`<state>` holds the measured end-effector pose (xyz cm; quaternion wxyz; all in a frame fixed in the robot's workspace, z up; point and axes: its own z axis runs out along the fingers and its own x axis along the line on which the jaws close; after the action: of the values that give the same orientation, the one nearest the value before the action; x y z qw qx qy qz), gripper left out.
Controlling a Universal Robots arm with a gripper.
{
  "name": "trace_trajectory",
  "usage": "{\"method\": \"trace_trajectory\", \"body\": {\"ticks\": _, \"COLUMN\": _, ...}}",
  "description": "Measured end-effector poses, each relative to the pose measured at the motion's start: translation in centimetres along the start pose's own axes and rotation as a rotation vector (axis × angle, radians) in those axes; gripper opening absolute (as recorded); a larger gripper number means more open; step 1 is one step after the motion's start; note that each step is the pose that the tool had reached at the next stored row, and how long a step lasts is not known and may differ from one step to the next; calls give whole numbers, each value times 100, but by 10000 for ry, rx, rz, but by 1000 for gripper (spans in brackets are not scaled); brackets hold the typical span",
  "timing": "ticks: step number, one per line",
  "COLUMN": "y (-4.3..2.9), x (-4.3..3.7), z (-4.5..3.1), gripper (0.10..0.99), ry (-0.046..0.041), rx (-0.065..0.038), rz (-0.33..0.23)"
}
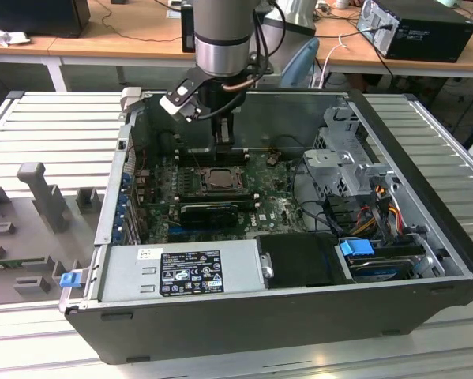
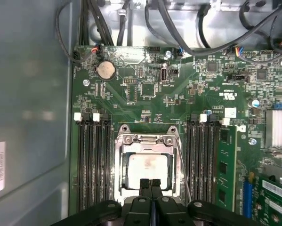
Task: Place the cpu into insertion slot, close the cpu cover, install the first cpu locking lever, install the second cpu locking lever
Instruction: 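Install the first cpu locking lever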
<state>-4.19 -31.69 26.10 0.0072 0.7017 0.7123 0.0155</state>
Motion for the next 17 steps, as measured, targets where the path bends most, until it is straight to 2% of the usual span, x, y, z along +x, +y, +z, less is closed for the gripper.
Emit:
{"method": "trace_trajectory", "body": {"ticks": 2, "y": 2, "x": 1, "z": -63, "gripper": 106, "ry": -1, "rx": 0, "rz": 0}}
{"method": "trace_trajectory", "body": {"ticks": 5, "y": 3, "x": 1, "z": -66, "gripper": 106, "ry": -54, "rx": 2, "rz": -129}}
{"method": "trace_trajectory", "body": {"ticks": 11, "y": 2, "x": 1, "z": -65, "gripper": 106, "ry": -1, "rx": 18, "rz": -1997}}
{"method": "trace_trajectory", "body": {"ticks": 17, "y": 2, "x": 1, "z": -63, "gripper": 106, "ry": 16, "rx": 22, "rz": -2574}}
